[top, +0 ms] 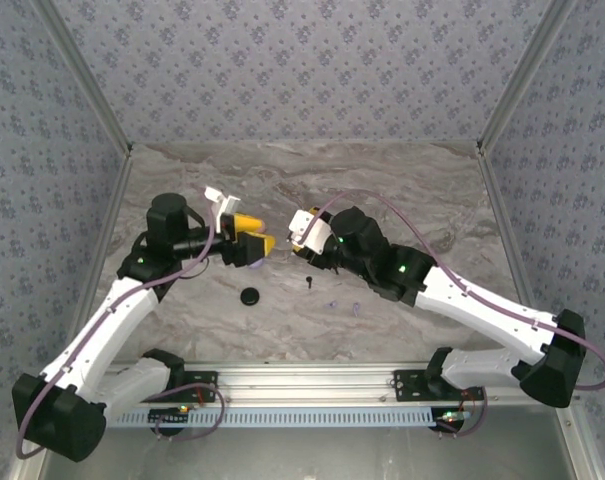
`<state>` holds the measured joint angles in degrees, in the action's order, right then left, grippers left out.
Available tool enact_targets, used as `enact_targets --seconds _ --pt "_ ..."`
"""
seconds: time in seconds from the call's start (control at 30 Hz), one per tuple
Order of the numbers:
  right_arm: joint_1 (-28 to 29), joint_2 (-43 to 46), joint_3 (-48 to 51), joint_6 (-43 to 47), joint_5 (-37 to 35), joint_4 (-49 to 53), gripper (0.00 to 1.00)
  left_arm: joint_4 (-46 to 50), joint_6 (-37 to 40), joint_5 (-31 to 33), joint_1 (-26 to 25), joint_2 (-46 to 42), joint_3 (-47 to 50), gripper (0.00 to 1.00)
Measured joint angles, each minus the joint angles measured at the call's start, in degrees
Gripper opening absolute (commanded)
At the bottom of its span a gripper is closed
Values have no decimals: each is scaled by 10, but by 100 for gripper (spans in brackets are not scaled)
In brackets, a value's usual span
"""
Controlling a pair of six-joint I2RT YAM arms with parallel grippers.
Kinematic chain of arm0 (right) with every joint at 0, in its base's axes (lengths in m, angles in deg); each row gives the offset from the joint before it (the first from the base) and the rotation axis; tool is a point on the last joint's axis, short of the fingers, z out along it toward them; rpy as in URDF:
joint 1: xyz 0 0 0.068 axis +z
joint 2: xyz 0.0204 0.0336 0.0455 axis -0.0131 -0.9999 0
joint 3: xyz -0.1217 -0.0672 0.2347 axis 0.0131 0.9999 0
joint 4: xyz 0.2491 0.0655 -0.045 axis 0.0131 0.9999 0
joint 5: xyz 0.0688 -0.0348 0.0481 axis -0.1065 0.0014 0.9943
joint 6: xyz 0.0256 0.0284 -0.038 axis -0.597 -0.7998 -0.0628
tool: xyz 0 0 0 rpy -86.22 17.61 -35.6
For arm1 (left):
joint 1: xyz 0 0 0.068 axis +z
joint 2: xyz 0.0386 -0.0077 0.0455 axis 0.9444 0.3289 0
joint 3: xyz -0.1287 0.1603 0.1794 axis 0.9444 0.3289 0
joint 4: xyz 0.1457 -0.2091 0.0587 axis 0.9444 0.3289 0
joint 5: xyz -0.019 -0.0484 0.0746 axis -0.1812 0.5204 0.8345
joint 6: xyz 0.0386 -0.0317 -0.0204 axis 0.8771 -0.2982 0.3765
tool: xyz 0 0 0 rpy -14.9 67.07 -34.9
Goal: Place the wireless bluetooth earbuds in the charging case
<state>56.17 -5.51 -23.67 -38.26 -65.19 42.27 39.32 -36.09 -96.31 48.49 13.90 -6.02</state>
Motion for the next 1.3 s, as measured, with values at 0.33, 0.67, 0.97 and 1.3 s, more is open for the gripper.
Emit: enact_targets --seconds 0.33,0.67,0.97,1.3 --pt "14 4 0 63 9 -4 52 -25 -1 -7 -52 54 -33 68" --pt "21 2 7 78 5 -8 53 -28 -1 -10 -75 101 -50 38" --pt "17 -2 6 72 3 -3 70 -28 -4 -7 -79 106 -58 16" --pt "-127 108 42 -66 213 6 100 -151 5 67 -92 80 7 3"
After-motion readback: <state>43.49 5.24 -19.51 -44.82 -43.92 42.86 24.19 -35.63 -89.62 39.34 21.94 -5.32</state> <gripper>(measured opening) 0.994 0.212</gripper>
